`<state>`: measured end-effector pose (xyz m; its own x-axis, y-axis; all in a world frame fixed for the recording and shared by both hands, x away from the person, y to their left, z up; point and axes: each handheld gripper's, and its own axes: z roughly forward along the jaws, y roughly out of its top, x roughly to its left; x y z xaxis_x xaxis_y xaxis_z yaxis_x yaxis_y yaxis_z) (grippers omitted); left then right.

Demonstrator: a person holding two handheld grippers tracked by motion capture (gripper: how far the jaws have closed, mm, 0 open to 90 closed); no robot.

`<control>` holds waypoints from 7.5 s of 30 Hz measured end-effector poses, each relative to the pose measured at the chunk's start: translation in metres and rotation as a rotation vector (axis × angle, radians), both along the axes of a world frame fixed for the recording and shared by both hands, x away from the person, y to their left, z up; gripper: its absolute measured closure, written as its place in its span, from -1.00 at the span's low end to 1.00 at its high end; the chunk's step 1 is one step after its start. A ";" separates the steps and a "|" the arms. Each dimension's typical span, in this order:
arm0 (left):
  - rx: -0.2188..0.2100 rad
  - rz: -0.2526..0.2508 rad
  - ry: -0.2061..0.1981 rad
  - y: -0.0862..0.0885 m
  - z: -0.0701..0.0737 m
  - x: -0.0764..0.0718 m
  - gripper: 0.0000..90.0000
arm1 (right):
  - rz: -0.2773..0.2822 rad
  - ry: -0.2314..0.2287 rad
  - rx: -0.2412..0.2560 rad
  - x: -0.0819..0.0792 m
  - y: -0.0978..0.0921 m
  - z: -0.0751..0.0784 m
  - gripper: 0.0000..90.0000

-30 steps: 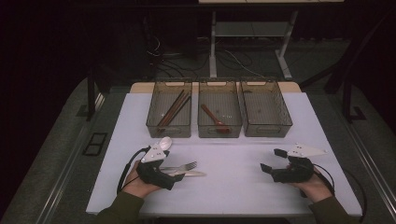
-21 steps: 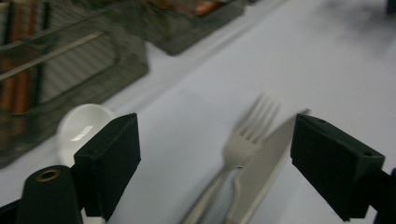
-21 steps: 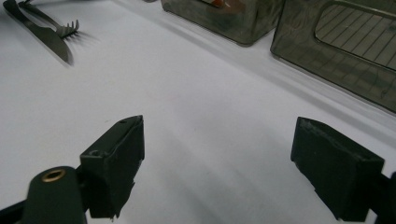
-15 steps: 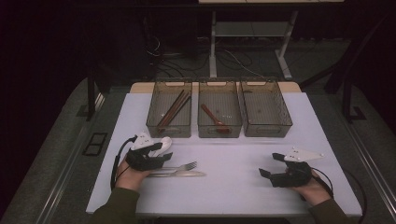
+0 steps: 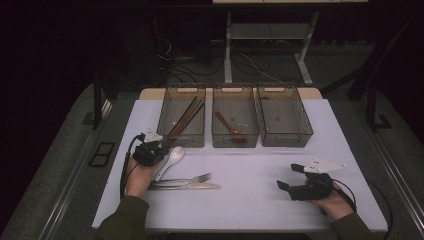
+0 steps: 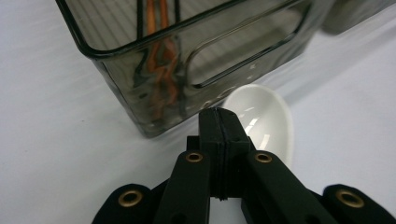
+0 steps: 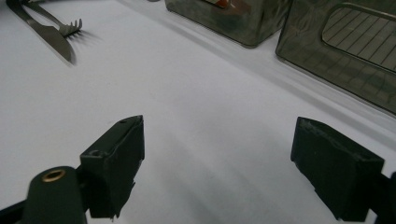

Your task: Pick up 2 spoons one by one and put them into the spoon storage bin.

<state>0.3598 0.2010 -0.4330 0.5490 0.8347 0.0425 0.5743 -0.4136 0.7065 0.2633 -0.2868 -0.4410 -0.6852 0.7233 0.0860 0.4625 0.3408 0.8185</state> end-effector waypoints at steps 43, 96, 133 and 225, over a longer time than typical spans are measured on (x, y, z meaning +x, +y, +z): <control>0.010 -0.199 0.064 -0.038 -0.006 0.011 0.98 | 0.022 -0.003 -0.009 -0.001 0.002 0.000 -0.61; -0.025 -0.401 0.085 -0.028 -0.002 -0.012 0.78 | 0.036 0.003 -0.035 -0.001 0.007 -0.002 -0.61; -0.084 -0.387 -0.007 -0.027 0.018 -0.020 0.86 | 0.025 0.037 0.015 -0.003 0.000 -0.002 -0.70; -0.104 -0.437 -0.123 -0.185 0.092 0.087 0.86 | 0.043 0.031 0.048 -0.003 0.002 0.000 -0.70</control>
